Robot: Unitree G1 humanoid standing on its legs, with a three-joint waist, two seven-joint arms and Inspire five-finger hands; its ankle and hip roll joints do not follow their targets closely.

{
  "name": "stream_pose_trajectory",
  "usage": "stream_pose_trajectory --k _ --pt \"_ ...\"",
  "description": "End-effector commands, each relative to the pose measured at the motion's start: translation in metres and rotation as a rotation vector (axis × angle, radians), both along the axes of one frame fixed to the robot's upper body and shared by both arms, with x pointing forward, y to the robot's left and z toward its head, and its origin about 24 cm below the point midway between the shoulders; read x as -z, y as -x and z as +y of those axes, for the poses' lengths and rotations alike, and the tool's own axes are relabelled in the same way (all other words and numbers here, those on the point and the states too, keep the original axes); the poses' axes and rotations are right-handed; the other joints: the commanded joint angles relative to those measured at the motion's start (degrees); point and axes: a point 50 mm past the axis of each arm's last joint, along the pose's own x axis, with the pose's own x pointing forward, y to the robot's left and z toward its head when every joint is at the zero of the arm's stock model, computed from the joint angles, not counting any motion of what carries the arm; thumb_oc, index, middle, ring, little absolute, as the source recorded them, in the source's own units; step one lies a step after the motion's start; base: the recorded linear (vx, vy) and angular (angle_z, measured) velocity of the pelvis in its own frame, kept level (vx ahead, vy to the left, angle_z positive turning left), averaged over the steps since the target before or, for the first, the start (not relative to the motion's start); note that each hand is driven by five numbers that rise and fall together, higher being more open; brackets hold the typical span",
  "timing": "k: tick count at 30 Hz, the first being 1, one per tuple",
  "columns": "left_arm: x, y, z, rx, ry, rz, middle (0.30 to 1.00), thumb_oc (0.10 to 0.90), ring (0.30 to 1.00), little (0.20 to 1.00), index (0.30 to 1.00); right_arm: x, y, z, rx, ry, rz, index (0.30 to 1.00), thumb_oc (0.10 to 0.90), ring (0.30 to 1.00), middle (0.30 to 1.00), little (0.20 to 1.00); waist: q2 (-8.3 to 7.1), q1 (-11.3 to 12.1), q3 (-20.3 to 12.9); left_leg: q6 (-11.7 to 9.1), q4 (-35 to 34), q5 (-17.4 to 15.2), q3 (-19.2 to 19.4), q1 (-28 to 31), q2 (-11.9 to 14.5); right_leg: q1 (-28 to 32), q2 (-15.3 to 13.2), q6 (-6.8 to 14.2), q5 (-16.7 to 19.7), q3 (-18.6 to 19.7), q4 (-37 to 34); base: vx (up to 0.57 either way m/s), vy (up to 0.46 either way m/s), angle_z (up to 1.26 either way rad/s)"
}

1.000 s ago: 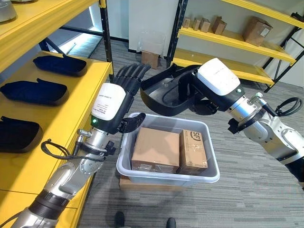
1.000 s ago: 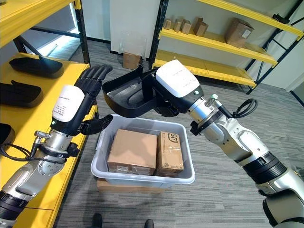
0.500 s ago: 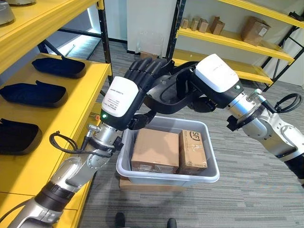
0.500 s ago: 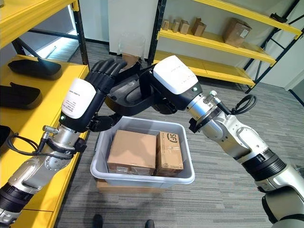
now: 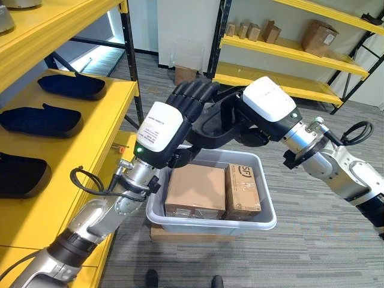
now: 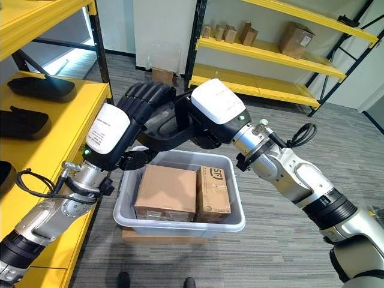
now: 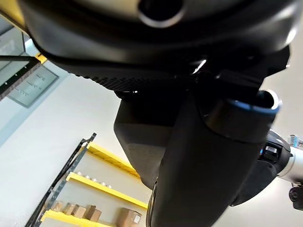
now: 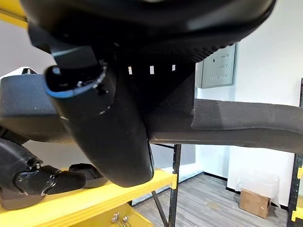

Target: Move parts from the plastic box to the shelf.

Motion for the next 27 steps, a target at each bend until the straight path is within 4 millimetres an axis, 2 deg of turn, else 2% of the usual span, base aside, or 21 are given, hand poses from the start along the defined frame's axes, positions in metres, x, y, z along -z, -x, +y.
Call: stream_pose_trajectory --k 1,2,3,27 --pt "-0.0337 -0.0029 -0.0268 0.139 -0.009 -0.156 0.646 0.647 0.646 0.646 0.646 -0.0830 0.0035 0.0167 -0.094 -0.178 -0.288 0.300 0.400 0.300 0.300 0.300 1.90 -0.8 -6.2 -0.5 0.1 -4.3 1.9 0.3 3.1 6.0 -3.6 4.4 -6.2 -2.2 0.0 0.00 0.000 0.00" --pt "-0.0337 -0.0029 -0.0268 0.139 -0.009 -0.156 0.415 0.482 0.415 0.415 0.415 -0.0831 0.0035 0.0166 -0.094 -0.178 -0.288 0.300 0.400 0.300 0.300 0.300 1.90 -0.7 -6.2 -0.5 0.1 -4.3 1.9 0.3 3.1 6.0 -3.6 4.4 -6.2 -2.2 0.0 0.00 0.000 0.00" --pt "-0.0336 -0.0034 -0.0268 0.137 -0.015 -0.155 0.300 0.400 0.300 0.300 0.300 -0.0841 0.0038 0.0166 -0.095 -0.180 -0.292 0.300 0.400 0.300 0.300 0.300 1.95 -0.9 -6.2 -0.5 0.1 -4.4 2.0 0.3 3.1 5.9 -3.7 4.4 -6.2 -2.1 0.0 0.00 0.000 0.00" --pt "-0.0290 -0.0065 -0.0308 0.142 -0.022 -0.128 0.300 0.400 0.300 0.300 0.300 -0.0823 0.0012 0.0200 -0.100 -0.221 -0.283 0.300 0.400 0.300 0.300 0.300 2.50 -1.3 -6.0 -0.3 0.3 -4.6 2.4 1.0 3.1 6.3 -3.7 4.2 -6.5 -1.9 0.1 0.00 0.000 0.00"
